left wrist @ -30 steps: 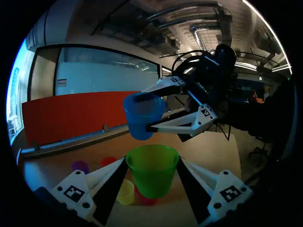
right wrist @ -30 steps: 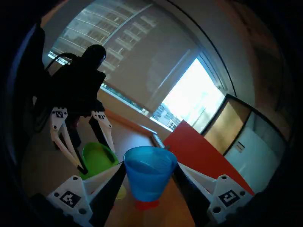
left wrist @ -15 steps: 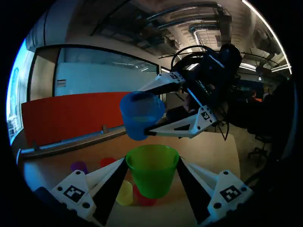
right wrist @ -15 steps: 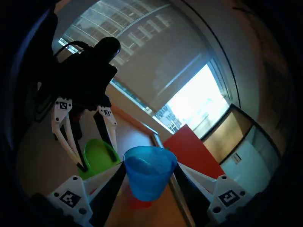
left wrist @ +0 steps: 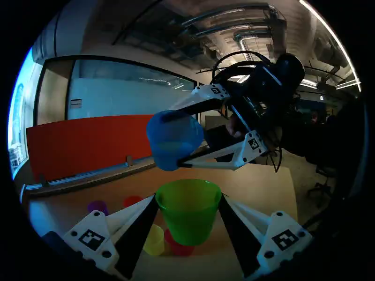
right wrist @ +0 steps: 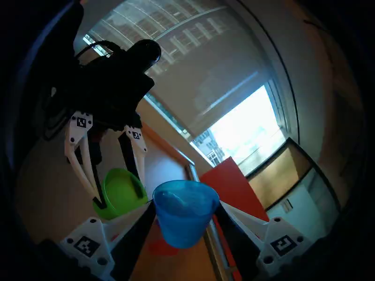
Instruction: Pour water
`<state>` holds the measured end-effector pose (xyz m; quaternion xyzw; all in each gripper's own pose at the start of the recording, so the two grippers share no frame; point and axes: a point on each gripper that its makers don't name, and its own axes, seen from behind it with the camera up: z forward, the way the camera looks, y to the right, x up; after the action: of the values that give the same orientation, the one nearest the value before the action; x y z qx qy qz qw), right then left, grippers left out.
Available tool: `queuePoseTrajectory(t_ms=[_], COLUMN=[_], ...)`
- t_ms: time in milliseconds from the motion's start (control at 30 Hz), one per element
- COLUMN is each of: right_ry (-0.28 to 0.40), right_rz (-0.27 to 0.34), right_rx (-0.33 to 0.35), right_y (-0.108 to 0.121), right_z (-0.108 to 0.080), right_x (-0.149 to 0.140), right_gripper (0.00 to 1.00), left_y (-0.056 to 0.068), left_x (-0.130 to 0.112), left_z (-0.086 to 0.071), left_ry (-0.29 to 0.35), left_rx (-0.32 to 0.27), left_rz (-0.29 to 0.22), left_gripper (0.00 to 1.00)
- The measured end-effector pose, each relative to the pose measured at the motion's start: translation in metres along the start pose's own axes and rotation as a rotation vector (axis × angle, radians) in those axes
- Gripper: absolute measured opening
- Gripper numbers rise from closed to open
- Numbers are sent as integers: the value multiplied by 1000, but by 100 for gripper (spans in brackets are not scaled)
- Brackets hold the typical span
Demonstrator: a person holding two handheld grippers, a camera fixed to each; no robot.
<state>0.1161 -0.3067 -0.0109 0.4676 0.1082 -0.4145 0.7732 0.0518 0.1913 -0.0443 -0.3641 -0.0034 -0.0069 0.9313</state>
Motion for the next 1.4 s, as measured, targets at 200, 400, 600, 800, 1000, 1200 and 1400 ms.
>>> queuePoseTrajectory(t_ms=[200, 400, 600, 800, 1000, 1200, 1400], right_ry=[-10, -16, -20, -30, -35, -41, -46], right_rz=[-47, -86, -119, -156, -182, -196, -213], right_rx=[4, 9, 19, 28, 28, 27, 27], right_y=[0, -2, -4, -5, -4, -3, -3], right_z=[1, 1, 2, 3, 4, 3, 3], right_x=[3, 6, 9, 8, 9, 8, 8], right_gripper=[91, 90, 91, 90, 91, 91, 90], left_y=[1, 2, 1, 1, 2, 2, 3], left_x=[1, 5, 4, 4, 4, 3, 2], left_z=[1, 0, 0, 0, 0, 0, 0], left_ry=[1, 3, 4, 4, 3, 4, 2], left_rx=[-2, -3, -1, -1, -2, -5, -6], left_rz=[2, 4, 4, 3, 5, 5, 6], left_gripper=[88, 88, 88, 88, 88, 88, 88])
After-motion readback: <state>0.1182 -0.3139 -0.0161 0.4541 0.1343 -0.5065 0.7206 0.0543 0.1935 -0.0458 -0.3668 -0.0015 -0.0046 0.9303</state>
